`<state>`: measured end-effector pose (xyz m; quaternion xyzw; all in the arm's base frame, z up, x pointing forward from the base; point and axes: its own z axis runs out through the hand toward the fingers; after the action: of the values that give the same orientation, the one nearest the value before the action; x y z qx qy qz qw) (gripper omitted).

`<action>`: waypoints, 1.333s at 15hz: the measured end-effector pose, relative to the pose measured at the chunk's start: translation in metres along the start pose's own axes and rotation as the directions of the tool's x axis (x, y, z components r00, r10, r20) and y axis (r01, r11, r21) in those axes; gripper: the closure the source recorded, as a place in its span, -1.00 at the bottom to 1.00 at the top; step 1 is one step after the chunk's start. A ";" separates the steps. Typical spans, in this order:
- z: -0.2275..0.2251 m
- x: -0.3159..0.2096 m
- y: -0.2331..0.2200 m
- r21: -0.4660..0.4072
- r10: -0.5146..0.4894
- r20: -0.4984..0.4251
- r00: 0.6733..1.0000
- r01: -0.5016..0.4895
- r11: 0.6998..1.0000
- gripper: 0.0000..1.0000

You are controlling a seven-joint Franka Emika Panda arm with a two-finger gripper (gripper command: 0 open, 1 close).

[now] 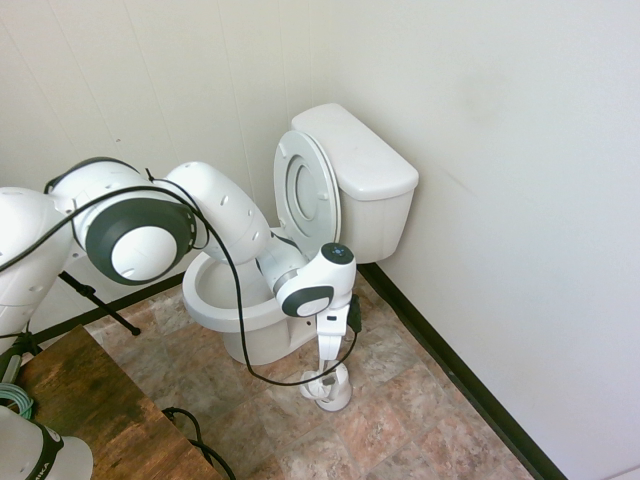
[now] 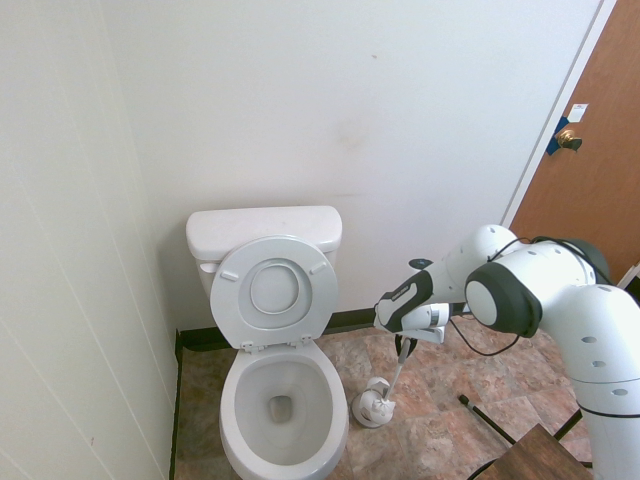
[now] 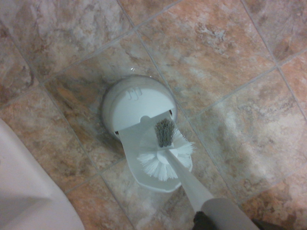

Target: Clean the toilet

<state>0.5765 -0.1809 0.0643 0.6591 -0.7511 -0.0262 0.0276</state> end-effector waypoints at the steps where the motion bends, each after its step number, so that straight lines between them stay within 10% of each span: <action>1: -0.015 0.003 0.004 0.006 -0.003 0.001 1.000 0.003 1.000 1.00; 20: -0.273 -0.041 0.013 0.076 -0.114 -0.024 0.993 0.115 0.990 1.00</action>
<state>0.5901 -0.1391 0.3368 0.7020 -0.7121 0.0076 0.0078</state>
